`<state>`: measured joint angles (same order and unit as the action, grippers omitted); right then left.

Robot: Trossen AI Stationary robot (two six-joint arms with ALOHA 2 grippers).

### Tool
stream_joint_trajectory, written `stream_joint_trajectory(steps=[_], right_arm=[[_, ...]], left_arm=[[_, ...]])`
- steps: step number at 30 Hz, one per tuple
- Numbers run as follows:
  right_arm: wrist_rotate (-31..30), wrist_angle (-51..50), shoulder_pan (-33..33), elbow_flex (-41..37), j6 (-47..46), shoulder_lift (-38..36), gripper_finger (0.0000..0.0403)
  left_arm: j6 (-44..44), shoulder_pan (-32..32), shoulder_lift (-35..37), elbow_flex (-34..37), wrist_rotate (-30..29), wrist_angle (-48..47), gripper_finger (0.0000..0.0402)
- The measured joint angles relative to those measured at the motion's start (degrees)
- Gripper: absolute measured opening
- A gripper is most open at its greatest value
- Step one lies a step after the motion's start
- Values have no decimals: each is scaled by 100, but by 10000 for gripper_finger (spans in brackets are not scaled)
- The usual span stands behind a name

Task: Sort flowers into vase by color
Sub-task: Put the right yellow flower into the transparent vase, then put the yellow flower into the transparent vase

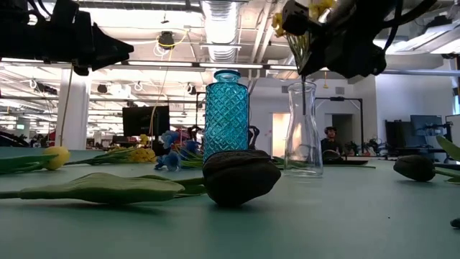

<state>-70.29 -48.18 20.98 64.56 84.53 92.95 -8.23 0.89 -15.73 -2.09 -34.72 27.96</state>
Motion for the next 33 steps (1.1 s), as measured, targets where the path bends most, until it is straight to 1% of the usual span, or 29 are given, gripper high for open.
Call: stream_joint_trajectory(steps=[12,16,20,24,27,33], right_arm=[[57,44,238,386,-4,2,89],[115,35,268,386,-5,2,118],[118,35,259,386,-97,2,155],[111,34,255,386,-348,2,189],[97,42,303,386,-539,2,207],[-159,40,481,391,-1419,2,214]], left_arm=[[7,0,0,0,-2,-30,210],[7,0,0,0,-2,-30,210],[9,0,0,0,-2,-30,210],[10,-2,0,0,-2,-30,210],[57,-2,0,0,0,-30,210],[75,-2,0,0,0,-32,210]])
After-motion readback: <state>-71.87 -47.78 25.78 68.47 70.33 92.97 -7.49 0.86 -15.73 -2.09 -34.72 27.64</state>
